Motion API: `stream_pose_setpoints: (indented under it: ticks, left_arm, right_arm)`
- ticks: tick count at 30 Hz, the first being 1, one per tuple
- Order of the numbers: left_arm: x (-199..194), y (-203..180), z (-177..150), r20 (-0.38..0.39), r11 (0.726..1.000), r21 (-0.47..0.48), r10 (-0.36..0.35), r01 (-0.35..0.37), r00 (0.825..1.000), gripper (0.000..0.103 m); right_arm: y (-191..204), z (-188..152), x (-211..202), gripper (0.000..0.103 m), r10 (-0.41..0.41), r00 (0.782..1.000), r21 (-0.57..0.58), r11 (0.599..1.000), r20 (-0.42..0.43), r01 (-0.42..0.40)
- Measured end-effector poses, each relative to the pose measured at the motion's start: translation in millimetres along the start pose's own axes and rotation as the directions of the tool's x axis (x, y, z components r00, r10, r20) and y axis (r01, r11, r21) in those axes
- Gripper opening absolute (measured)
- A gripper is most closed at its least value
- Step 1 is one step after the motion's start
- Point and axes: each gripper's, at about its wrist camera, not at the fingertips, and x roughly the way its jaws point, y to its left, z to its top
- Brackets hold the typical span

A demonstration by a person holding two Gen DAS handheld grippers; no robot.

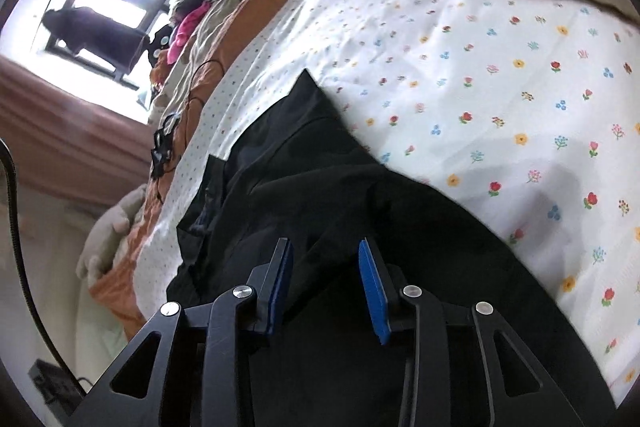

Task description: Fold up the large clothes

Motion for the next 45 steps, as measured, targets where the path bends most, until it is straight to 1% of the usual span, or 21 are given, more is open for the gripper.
stream_pose_setpoints:
  ticks: [4,7,8,10,11,12,13,15,17,20,24,26,27,30,33,37,39,42,43,44,45]
  left_arm:
    - [40.6,-17.4,4.4,-0.078,0.999,0.04,0.005,-0.002,0.997,0.074]
    - [69.2,-25.3,2.8,-0.132,0.995,0.076,0.067,-0.057,0.989,0.074]
    - [80.6,-27.6,1.0,-0.144,0.991,0.102,0.105,-0.091,0.984,0.074]
    - [93.6,-28.7,-1.1,-0.149,0.98,0.146,0.158,-0.136,0.976,0.074]
    - [95.2,-26.3,-1.3,-0.139,0.977,0.151,0.174,-0.153,0.975,0.074]
    - [94.2,-22.0,-0.1,-0.128,0.976,0.14,0.184,-0.166,0.975,0.073]
    - [91.0,-16.1,2.2,-0.124,0.978,0.122,0.186,-0.171,0.975,0.069]
    - [79.7,-3.0,7.9,-0.121,0.985,0.089,0.156,-0.146,0.98,0.06]
    - [63.6,5.0,13.3,-0.096,0.986,0.071,0.155,-0.148,0.983,0.06]
    - [29.7,18.8,22.9,-0.043,0.982,0.068,0.178,-0.175,0.983,0.06]
    - [-2.7,45.1,30.6,-0.014,0.975,0.043,0.219,-0.218,0.976,0.06]
    - [-13.3,62.6,31.0,-0.014,0.968,0.017,0.252,-0.252,0.968,0.06]
    - [-15.8,68.4,30.4,-0.016,0.967,0.004,0.256,-0.256,0.966,0.06]
    - [-24.3,95.1,25.3,-0.027,0.964,-0.059,0.257,-0.258,0.966,0.06]
    - [-19.5,112.7,15.9,-0.058,0.962,-0.104,0.246,-0.251,0.967,0.06]
    - [1.6,133.3,0.0,-0.128,0.957,-0.164,0.221,-0.241,0.967,0.06]
    - [17.6,140.1,-9.1,-0.165,0.958,-0.188,0.188,-0.218,0.968,0.06]
    - [35.7,144.1,-20.4,-0.18,0.959,-0.215,0.149,-0.187,0.972,0.06]
    - [39.4,144.7,-22.0,-0.176,0.959,-0.22,0.144,-0.181,0.974,0.058]
    - [42.4,144.2,-22.3,-0.167,0.96,-0.221,0.137,-0.172,0.976,0.053]
    - [45.5,143.6,-22.3,-0.167,0.96,-0.216,0.144,-0.179,0.975,0.041]
  right_arm:
    - [-9.6,4.6,3.9,0.036,-0.01,1.0,0.035,0.999,-0.005,0.01]
    - [-14.1,5.9,5.4,0.036,0.0,1.0,0.055,0.998,-0.02,0.001]
    - [-13.9,6.1,4.9,0.036,0.003,1.0,0.057,0.998,-0.022,-0.002]
    - [-13.0,7.9,4.3,0.036,0.009,1.0,0.055,0.998,-0.025,-0.008]
    - [-11.9,8.2,4.2,0.036,0.013,0.999,0.052,0.999,-0.029,-0.011]
    - [-10.9,8.2,4.6,0.036,0.016,0.999,0.049,0.999,-0.034,-0.014]
    - [-10.5,8.3,5.0,0.037,0.018,0.999,0.047,0.999,-0.038,-0.017]
    - [-9.3,7.9,6.4,0.036,0.022,0.999,0.041,0.999,-0.045,-0.02]
    - [-6.4,6.1,8.2,0.036,0.015,0.998,0.029,0.999,-0.053,-0.013]
    - [-4.2,4.4,9.0,0.037,0.013,0.998,0.023,1.0,-0.061,-0.012]
    - [-4.3,3.7,7.1,0.037,0.023,0.998,0.026,0.999,-0.062,-0.021]
    - [-3.9,2.6,7.4,0.037,0.026,0.998,0.027,0.999,-0.064,-0.025]
    - [-3.4,1.9,7.6,0.037,0.024,0.998,0.026,0.999,-0.062,-0.023]
    - [-1.5,0.2,9.8,0.037,0.025,0.997,0.021,1.0,-0.071,-0.023]
    - [-0.6,0.2,11.8,0.036,0.022,0.997,0.015,1.0,-0.078,-0.021]
    - [-1.8,1.1,12.4,0.037,0.012,0.997,0.014,1.0,-0.076,-0.011]
    - [-3.0,-0.5,13.4,0.037,-0.006,0.997,0.007,1.0,-0.072,0.007]
    - [-3.8,-3.9,20.4,0.037,-0.016,0.996,0.01,1.0,-0.092,0.017]
    - [-3.1,-5.1,23.5,0.037,-0.01,0.995,0.013,1.0,-0.101,0.012]
    - [-1.7,-5.6,24.8,0.037,-0.008,0.994,0.012,1.0,-0.106,0.01]
    - [0.3,-5.7,25.8,0.037,-0.009,0.994,0.005,1.0,-0.11,0.01]
